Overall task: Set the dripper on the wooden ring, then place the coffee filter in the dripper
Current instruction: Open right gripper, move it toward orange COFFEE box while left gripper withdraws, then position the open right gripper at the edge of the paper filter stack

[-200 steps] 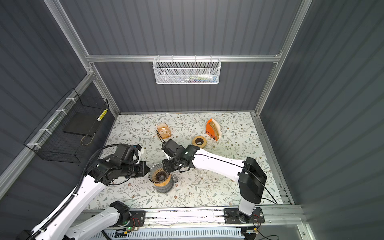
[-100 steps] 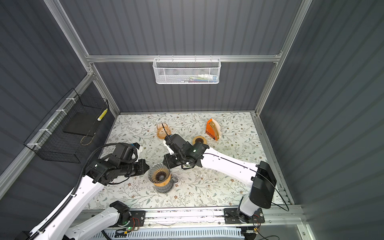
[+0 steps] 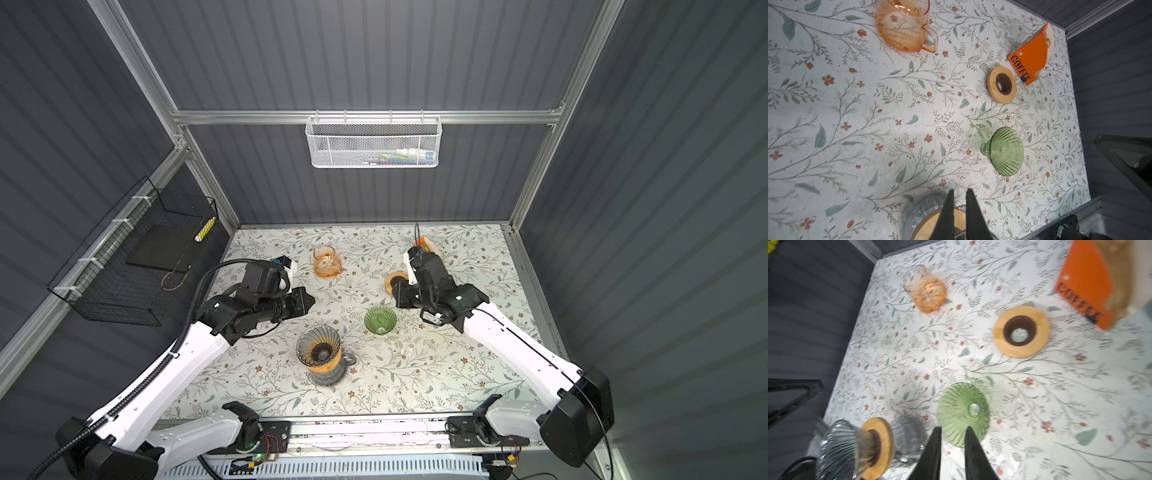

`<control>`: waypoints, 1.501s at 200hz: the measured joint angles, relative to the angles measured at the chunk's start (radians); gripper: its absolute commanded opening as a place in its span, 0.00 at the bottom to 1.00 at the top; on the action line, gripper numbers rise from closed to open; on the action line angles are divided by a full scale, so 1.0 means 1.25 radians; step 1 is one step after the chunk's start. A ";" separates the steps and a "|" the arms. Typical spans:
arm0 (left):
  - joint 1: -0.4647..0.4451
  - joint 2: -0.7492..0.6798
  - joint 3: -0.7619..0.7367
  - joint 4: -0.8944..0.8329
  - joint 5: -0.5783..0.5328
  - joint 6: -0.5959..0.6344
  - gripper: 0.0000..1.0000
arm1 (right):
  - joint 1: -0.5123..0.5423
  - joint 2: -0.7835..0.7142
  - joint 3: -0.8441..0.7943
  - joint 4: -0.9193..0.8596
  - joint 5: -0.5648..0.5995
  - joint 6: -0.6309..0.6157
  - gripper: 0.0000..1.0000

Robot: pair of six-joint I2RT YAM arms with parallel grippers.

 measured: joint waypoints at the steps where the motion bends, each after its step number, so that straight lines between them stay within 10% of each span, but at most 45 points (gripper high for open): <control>1: 0.000 0.002 0.001 0.002 0.001 0.000 0.13 | -0.003 -0.001 -0.002 0.000 0.000 0.000 0.17; 117: 0.000 0.089 0.005 0.155 0.036 -0.021 0.12 | -0.329 0.158 -0.089 0.143 0.022 -0.152 0.17; 300: 0.000 0.119 0.005 0.159 0.002 -0.012 0.11 | -0.360 0.539 0.204 0.121 -0.027 -0.202 0.18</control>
